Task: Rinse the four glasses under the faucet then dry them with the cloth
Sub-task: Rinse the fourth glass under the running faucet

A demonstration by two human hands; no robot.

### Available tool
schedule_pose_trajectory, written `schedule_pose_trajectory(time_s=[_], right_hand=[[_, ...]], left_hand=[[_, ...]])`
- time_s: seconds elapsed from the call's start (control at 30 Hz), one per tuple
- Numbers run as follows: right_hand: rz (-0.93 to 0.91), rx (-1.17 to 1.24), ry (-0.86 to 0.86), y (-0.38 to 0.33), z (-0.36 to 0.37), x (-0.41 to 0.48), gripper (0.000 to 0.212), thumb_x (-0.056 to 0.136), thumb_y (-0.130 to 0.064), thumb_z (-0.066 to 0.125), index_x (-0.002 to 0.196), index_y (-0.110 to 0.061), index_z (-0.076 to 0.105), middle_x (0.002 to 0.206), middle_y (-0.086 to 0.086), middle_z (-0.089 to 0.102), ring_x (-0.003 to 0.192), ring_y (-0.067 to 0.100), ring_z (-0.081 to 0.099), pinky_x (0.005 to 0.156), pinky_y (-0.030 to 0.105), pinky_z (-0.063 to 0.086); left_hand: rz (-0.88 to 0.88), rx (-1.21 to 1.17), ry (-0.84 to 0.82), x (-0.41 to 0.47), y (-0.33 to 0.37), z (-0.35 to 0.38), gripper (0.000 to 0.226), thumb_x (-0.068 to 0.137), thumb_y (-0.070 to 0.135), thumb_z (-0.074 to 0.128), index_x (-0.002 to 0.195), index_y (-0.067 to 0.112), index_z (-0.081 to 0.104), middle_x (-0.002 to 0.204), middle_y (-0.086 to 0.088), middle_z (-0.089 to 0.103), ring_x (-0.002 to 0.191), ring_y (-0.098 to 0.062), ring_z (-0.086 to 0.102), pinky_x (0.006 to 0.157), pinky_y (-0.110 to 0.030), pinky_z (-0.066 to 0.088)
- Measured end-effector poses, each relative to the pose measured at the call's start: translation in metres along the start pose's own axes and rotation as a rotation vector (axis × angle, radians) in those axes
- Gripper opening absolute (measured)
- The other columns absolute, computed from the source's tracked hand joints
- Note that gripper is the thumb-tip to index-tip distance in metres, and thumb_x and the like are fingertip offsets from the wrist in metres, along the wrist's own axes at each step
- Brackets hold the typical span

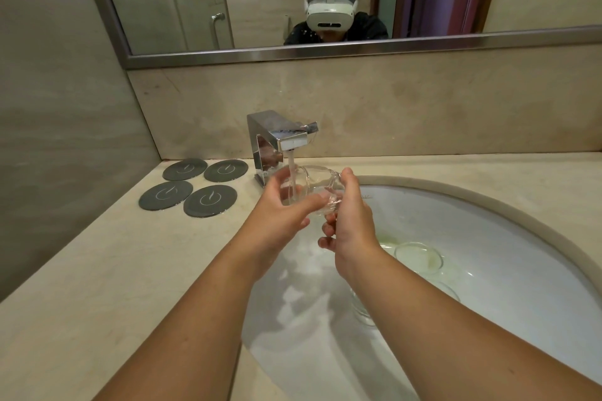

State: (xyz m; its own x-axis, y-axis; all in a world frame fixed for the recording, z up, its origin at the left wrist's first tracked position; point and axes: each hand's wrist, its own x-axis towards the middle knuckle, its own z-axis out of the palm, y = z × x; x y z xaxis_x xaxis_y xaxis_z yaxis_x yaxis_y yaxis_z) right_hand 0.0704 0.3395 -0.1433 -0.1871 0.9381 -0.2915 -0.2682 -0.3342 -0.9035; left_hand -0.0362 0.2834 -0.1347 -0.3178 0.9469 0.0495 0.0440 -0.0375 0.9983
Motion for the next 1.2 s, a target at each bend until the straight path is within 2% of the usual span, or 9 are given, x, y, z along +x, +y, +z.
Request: schedule_pose_trajectory(time_s=[0.13,0.27,0.37,0.47,0.57,0.73,0.83,1.0,1.2], right_hand=[[-0.051,-0.031,-0.007,0.0005,0.0009,-0.0012,0.051,0.099,-0.067,0.048,0.109,-0.024,0.074,0.079,0.002,0.053,0.058,0.017,0.045,0.05,0.028,0.039],[-0.021,-0.086,-0.006,-0.0006,0.0009,-0.0021,0.066,0.096,-0.081,0.039,0.111,-0.028,0.074,0.086,0.004,0.058,0.059,0.018,0.045,0.054,0.029,0.037],[0.007,-0.113,0.003,0.0,-0.0001,-0.0013,0.076,0.091,-0.089,0.036,0.109,-0.026,0.075,0.082,0.001,0.055,0.06,0.017,0.043,0.055,0.031,0.039],[0.017,-0.073,-0.001,0.0004,-0.0001,-0.0015,0.061,0.095,-0.08,0.045,0.106,-0.028,0.074,0.077,-0.001,0.052,0.059,0.017,0.039,0.054,0.03,0.037],[0.003,-0.017,-0.001,0.0006,-0.0002,-0.0003,0.049,0.098,-0.069,0.051,0.103,-0.025,0.072,0.074,0.0,0.051,0.056,0.017,0.039,0.051,0.028,0.038],[-0.053,-0.026,-0.009,0.0008,0.0006,0.0,0.044,0.099,-0.064,0.051,0.105,-0.026,0.072,0.079,0.002,0.05,0.059,0.017,0.043,0.05,0.028,0.039],[-0.062,-0.08,-0.02,0.0015,0.0011,-0.0003,0.049,0.099,-0.069,0.046,0.107,-0.028,0.072,0.083,0.004,0.055,0.061,0.019,0.046,0.053,0.029,0.038],[-0.015,-0.144,-0.015,0.0017,0.0005,0.0004,0.07,0.093,-0.088,0.035,0.108,-0.033,0.075,0.087,0.002,0.059,0.062,0.019,0.045,0.053,0.029,0.038],[0.001,-0.062,-0.022,0.0031,-0.0014,0.0029,0.058,0.097,-0.075,0.048,0.106,-0.024,0.074,0.076,0.002,0.052,0.059,0.017,0.044,0.052,0.028,0.041]], left_hand=[[-0.022,0.02,0.058,-0.0033,0.0032,0.0023,0.071,0.072,0.058,0.092,0.13,0.036,0.058,0.111,0.002,0.078,0.1,-0.015,0.076,0.089,-0.036,0.062],[0.042,0.054,0.117,-0.0014,0.0028,-0.0004,0.055,0.084,0.031,0.091,0.129,0.036,0.06,0.117,0.003,0.076,0.103,-0.01,0.077,0.081,-0.031,0.061],[0.082,0.096,0.119,-0.001,0.0015,-0.0024,0.07,0.074,0.029,0.089,0.136,0.037,0.058,0.123,0.007,0.072,0.104,-0.008,0.075,0.09,-0.037,0.063],[0.088,0.133,0.074,-0.0003,0.0001,-0.0036,0.074,0.067,0.028,0.085,0.134,0.042,0.059,0.13,0.006,0.068,0.11,-0.01,0.074,0.105,-0.047,0.059],[0.051,0.091,0.037,0.0002,-0.0016,-0.0022,0.076,0.068,0.029,0.086,0.137,0.043,0.056,0.133,0.006,0.067,0.116,-0.011,0.073,0.108,-0.044,0.056],[0.003,0.058,0.062,-0.0017,0.0003,-0.0013,0.076,0.074,0.059,0.091,0.138,0.038,0.056,0.124,0.007,0.075,0.114,-0.01,0.073,0.086,-0.032,0.061],[0.034,0.086,0.106,-0.0012,0.0015,-0.0031,0.06,0.083,0.043,0.09,0.134,0.037,0.059,0.122,0.005,0.075,0.109,-0.01,0.075,0.081,-0.031,0.061],[0.1,0.166,0.124,-0.0026,0.0035,-0.0051,0.07,0.069,0.037,0.085,0.133,0.043,0.06,0.125,0.01,0.068,0.113,-0.011,0.072,0.099,-0.04,0.061],[0.08,0.185,0.061,-0.0029,0.002,-0.0046,0.075,0.068,0.031,0.084,0.135,0.047,0.056,0.135,0.01,0.066,0.123,-0.009,0.068,0.11,-0.045,0.054]])
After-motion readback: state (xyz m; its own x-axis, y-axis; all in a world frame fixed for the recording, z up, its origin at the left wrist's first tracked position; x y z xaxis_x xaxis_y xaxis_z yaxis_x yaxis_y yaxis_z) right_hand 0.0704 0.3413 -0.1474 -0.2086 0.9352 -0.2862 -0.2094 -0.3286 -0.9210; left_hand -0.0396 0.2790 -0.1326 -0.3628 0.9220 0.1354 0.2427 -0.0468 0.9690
